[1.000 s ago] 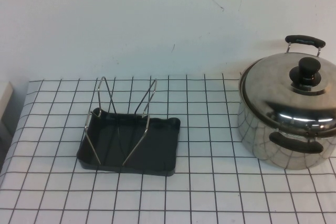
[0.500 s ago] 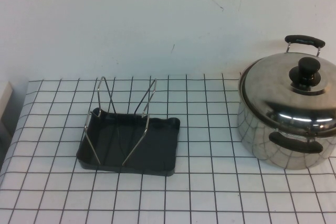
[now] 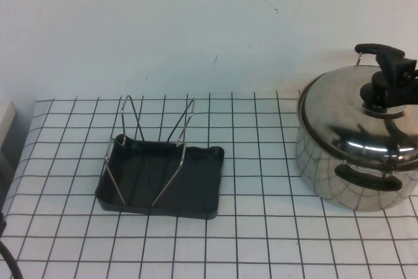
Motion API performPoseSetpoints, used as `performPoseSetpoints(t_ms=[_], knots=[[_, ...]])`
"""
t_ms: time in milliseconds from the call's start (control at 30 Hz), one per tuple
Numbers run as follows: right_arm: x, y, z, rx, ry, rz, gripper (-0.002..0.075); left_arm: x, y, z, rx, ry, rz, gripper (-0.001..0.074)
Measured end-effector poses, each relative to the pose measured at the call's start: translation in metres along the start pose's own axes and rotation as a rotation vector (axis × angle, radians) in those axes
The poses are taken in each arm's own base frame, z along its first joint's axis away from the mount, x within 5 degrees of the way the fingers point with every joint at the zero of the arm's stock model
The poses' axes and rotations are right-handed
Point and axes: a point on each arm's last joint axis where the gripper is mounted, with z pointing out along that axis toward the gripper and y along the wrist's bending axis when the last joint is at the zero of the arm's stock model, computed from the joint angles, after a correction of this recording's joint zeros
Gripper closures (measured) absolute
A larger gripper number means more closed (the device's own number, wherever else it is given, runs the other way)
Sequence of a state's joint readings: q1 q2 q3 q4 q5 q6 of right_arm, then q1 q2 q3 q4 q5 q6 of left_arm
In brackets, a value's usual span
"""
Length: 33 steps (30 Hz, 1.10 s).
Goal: Put pot lid on rack
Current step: Open the pot
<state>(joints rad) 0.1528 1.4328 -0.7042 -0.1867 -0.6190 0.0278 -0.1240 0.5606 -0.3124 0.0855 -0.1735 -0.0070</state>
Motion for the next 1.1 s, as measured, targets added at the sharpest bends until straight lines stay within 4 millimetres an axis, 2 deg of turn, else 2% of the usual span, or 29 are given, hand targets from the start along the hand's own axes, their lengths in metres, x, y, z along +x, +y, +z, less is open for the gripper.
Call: performPoseSetpoints(t_ms=[200,333,400,500,567,633,667,900,967,1100], knots=[[0.034,0.005,0.029,-0.035,-0.043,0.017,0.0081,0.000,0.000,0.000,0.001,-0.001,0.011,0.0737],[0.062,0.008,0.041,-0.046,0.014,0.028,0.0081,0.000,0.000,0.000,0.001,-0.001,0.011,0.0737],[0.068,0.008,0.044,-0.046,0.001,0.026,0.0085,0.000,0.000,0.000,0.001,0.001,0.011,0.0737],[0.069,0.009,0.048,-0.047,-0.034,0.005,0.0139,0.001,0.000,0.000,0.001,0.007,0.011,0.0737],[0.069,0.009,0.048,-0.047,-0.043,-0.015,0.0237,0.001,0.000,0.000,0.001,0.010,0.011,0.0737],[0.068,0.009,0.048,-0.043,-0.056,-0.018,0.0372,0.001,0.000,0.000,0.000,0.013,0.011,0.0737],[0.067,0.008,0.048,-0.040,-0.063,-0.016,0.0398,0.001,0.000,0.000,0.000,0.013,0.011,0.0737],[0.062,0.009,0.048,-0.038,-0.145,-0.023,0.0395,0.001,0.000,0.000,0.000,0.015,0.011,0.0738],[0.055,0.008,0.045,-0.035,-0.168,-0.027,0.0395,0.001,0.000,0.000,0.000,0.015,-0.009,0.0737],[0.028,0.004,0.034,-0.002,-0.249,-0.038,0.0395,0.001,0.000,0.000,0.000,0.015,-0.118,0.0737]])
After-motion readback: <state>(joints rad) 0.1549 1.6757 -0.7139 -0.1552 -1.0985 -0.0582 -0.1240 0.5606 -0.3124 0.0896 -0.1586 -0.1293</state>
